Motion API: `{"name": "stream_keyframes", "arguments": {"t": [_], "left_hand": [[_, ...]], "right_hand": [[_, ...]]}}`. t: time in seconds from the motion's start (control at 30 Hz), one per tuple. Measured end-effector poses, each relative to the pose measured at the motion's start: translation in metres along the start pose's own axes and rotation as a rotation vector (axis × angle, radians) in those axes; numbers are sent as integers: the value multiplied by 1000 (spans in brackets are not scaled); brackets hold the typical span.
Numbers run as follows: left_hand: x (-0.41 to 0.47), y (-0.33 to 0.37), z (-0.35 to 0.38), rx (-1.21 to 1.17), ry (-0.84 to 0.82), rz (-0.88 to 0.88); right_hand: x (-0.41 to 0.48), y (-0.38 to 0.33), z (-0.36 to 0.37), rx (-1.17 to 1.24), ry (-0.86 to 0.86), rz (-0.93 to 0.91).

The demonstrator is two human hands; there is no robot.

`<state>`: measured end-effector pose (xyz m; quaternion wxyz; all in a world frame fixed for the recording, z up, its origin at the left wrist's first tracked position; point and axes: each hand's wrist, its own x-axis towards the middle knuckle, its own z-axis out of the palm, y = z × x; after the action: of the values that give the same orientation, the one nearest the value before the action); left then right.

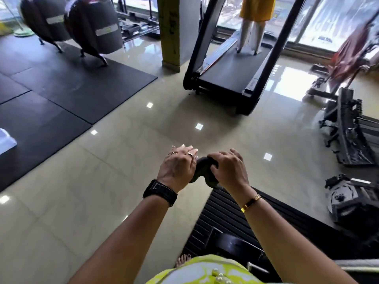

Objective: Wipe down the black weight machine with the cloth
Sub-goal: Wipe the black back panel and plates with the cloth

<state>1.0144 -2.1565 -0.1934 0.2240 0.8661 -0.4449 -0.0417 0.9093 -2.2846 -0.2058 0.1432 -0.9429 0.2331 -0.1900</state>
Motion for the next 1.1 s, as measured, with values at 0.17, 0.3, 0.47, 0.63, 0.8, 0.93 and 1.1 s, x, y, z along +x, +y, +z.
{"name": "stream_keyframes", "arguments": {"t": [0.17, 0.3, 0.47, 0.63, 0.8, 0.93, 1.1], "left_hand": [[51, -8, 6, -20, -38, 41], [86, -2, 19, -80, -75, 83], [140, 13, 40, -81, -106, 154], [214, 41, 72, -59, -137, 249], [315, 89, 105, -31, -173, 352], [407, 148, 128, -28, -205, 438], [492, 220, 162, -85, -223, 554]], "right_hand": [[31, 21, 3, -8, 46, 45], [52, 46, 1, -47, 83, 95], [79, 82, 2, -104, 107, 159], [120, 146, -1, -90, 116, 277], [177, 226, -12, -61, 176, 360], [226, 293, -45, -95, 187, 401], [261, 373, -86, -162, 225, 469]]}}
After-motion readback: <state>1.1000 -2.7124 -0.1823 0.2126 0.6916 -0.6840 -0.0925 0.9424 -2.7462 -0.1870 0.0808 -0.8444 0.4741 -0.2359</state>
